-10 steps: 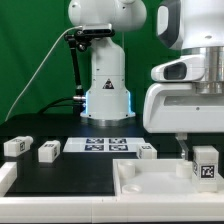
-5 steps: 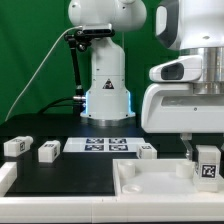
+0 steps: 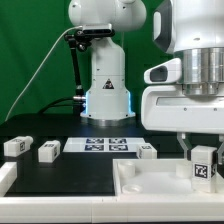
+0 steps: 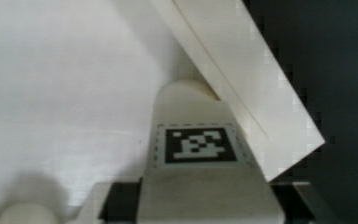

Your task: Assemble one leg

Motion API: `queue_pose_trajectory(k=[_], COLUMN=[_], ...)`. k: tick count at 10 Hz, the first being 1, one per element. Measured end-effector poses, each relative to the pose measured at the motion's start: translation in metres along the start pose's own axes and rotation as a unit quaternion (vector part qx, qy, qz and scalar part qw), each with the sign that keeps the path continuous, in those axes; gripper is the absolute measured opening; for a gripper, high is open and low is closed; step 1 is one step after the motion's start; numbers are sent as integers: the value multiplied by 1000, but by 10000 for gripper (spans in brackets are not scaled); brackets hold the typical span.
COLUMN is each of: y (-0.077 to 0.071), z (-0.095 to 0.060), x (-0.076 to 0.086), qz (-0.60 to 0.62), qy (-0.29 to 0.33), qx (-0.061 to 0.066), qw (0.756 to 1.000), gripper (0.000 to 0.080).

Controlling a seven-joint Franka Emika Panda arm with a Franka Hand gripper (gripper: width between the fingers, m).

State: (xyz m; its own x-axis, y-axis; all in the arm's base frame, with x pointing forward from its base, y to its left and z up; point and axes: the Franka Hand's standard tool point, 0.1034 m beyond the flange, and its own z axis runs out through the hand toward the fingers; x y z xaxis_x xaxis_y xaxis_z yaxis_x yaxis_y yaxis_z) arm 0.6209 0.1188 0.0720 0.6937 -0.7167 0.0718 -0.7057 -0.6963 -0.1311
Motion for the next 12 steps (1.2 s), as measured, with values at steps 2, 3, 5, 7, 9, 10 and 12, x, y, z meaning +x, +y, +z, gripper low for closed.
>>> queue_pose_trajectory(k=[2, 3, 5, 7, 9, 10, 12], y=[0, 0, 1, 2, 0, 1, 1], z=[0, -1, -1, -1, -1, 0, 0], x=[-2, -3, -2, -1, -2, -2, -2], qz=[126, 198, 285, 381, 454, 466, 465], qy=[3, 3, 6, -10, -18, -21, -24], qx=[2, 0, 2, 10, 13, 13, 15], qw=[992, 980, 959, 925, 891, 884, 885], gripper=[294, 294, 294, 294, 294, 294, 294])
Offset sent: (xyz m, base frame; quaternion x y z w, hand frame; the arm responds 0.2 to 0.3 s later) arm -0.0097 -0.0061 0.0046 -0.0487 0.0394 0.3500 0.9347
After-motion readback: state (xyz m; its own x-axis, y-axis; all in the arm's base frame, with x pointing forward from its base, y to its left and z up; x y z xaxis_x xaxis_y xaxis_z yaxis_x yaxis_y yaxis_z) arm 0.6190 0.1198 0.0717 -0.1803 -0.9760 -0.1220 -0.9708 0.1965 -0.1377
